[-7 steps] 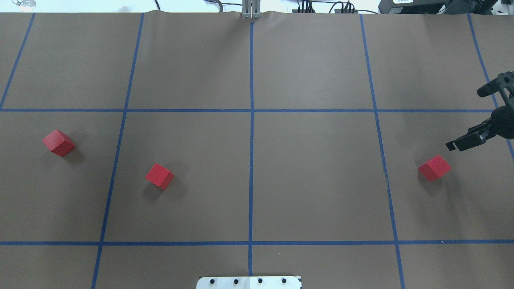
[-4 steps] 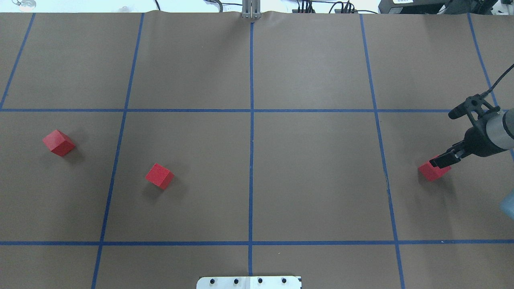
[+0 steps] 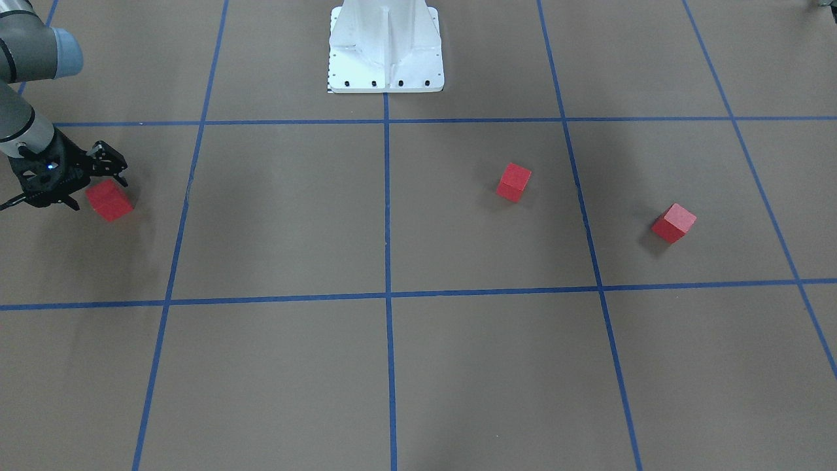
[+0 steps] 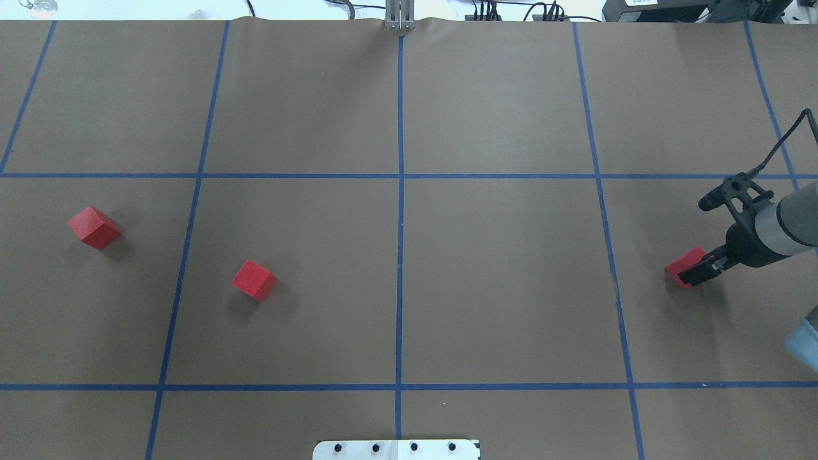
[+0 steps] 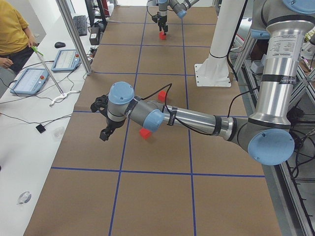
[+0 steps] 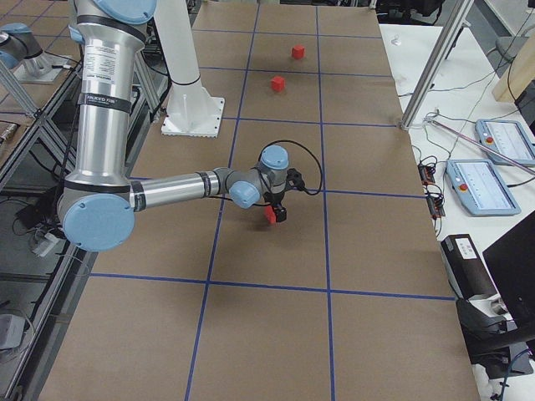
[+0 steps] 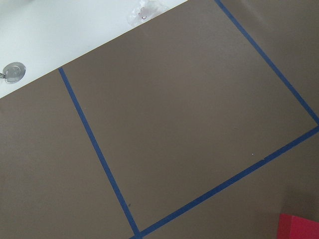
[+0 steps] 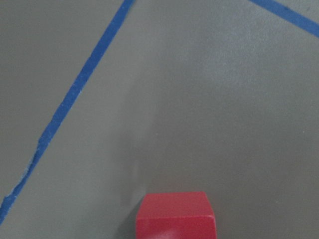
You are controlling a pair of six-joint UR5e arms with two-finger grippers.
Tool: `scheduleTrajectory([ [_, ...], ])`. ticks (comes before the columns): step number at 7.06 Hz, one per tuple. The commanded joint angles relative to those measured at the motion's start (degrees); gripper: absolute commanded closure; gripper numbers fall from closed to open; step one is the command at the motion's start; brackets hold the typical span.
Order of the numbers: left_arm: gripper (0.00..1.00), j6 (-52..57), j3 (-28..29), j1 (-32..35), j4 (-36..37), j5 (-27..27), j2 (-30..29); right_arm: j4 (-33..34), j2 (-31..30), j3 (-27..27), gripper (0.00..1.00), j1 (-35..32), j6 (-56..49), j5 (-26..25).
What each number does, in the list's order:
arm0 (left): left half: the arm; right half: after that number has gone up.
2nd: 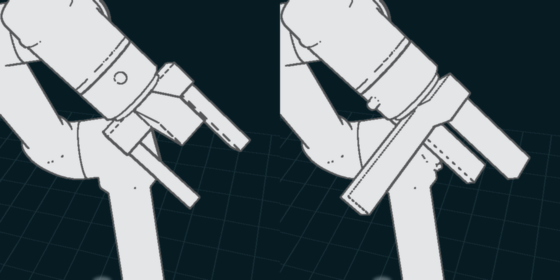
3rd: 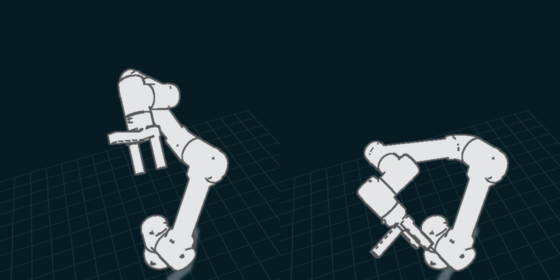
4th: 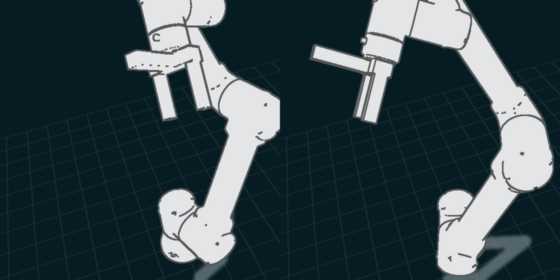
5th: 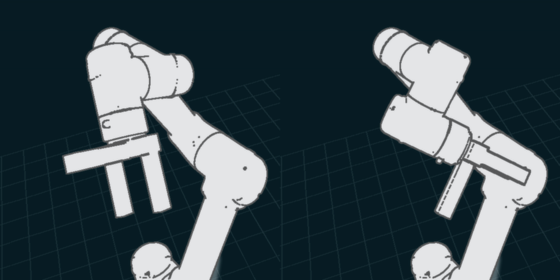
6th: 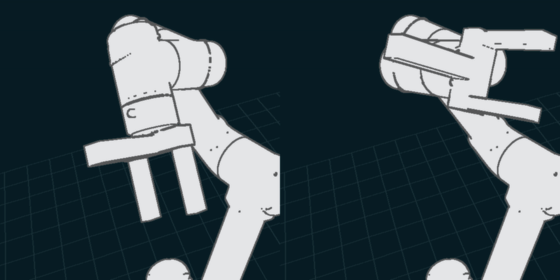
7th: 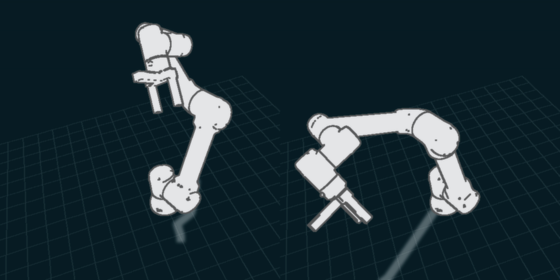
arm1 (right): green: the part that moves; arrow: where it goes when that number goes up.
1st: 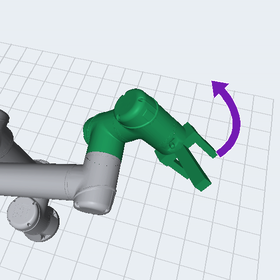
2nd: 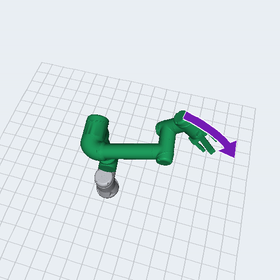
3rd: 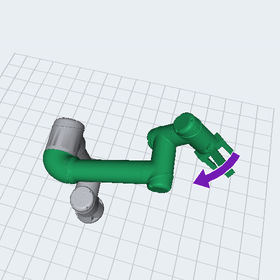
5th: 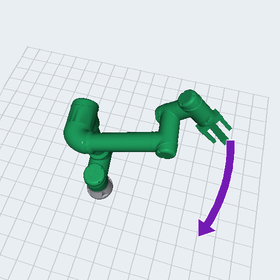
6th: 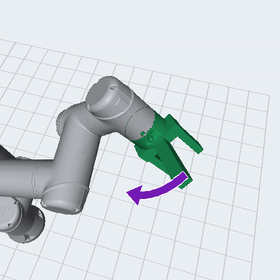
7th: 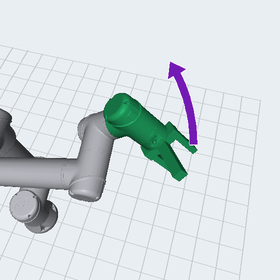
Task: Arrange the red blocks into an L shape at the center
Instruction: 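Reach the right gripper down and grasp the red cube beneath it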
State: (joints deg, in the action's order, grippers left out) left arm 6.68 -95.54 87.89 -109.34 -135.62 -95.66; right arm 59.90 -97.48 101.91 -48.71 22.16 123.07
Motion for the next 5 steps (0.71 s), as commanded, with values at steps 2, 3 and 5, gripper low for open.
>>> scheduleTrajectory([
  [2,0.0,0.0,0.0,-0.09,0.0,0.0,0.03,0.39,0.01,-0.57,0.6,0.38,0.08,0.5],
  [3,0.0,0.0,0.0,0.0,0.0,0.0,0.03,0.3,0.01,-0.49,0.99,0.37,0.17,0.59],
  [5,0.0,0.0,0.0,-0.09,0.0,0.0,0.12,0.39,1.84,0.83,1.0,0.29,5.14,0.85],
])
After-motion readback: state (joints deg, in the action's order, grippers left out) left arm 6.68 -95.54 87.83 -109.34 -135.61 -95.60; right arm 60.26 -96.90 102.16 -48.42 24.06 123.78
